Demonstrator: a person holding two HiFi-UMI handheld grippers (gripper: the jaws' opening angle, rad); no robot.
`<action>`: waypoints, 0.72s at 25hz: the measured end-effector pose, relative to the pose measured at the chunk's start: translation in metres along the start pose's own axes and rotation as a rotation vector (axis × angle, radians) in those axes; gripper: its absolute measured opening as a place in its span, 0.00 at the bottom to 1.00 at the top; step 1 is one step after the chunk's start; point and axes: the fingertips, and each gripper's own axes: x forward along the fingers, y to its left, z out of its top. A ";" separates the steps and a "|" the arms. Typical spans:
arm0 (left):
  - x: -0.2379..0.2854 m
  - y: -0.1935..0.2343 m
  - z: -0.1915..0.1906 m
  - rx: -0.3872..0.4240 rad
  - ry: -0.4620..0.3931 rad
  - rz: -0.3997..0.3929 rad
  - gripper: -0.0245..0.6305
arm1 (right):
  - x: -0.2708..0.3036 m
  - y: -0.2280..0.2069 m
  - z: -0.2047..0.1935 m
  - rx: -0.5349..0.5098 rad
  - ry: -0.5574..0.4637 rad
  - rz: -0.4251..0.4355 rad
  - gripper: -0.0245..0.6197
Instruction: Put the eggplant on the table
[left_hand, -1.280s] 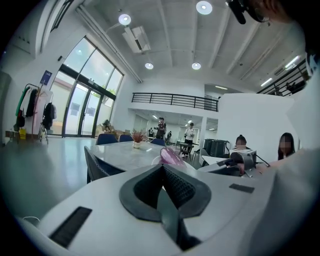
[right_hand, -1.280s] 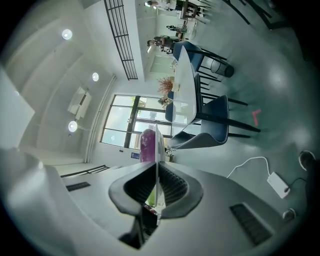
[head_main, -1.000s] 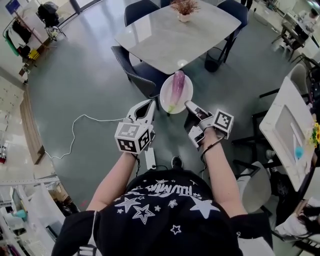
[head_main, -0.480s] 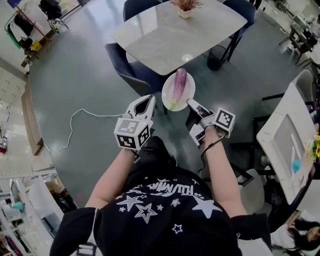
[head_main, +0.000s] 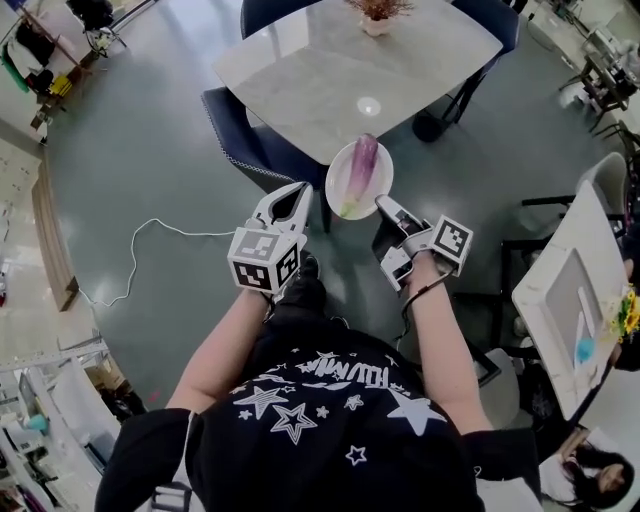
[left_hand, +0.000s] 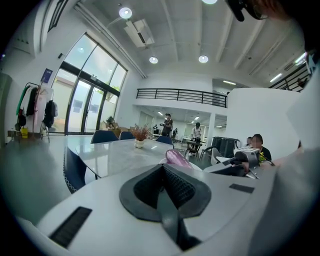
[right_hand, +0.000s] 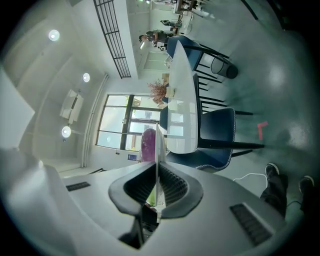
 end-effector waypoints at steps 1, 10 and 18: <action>0.007 0.007 0.003 0.001 -0.001 -0.003 0.05 | 0.008 0.001 0.005 0.001 -0.001 0.000 0.07; 0.067 0.077 0.048 0.004 -0.021 -0.020 0.05 | 0.088 0.018 0.048 -0.018 -0.016 -0.005 0.07; 0.100 0.131 0.064 -0.043 -0.026 -0.054 0.05 | 0.146 0.020 0.068 -0.013 -0.051 -0.037 0.07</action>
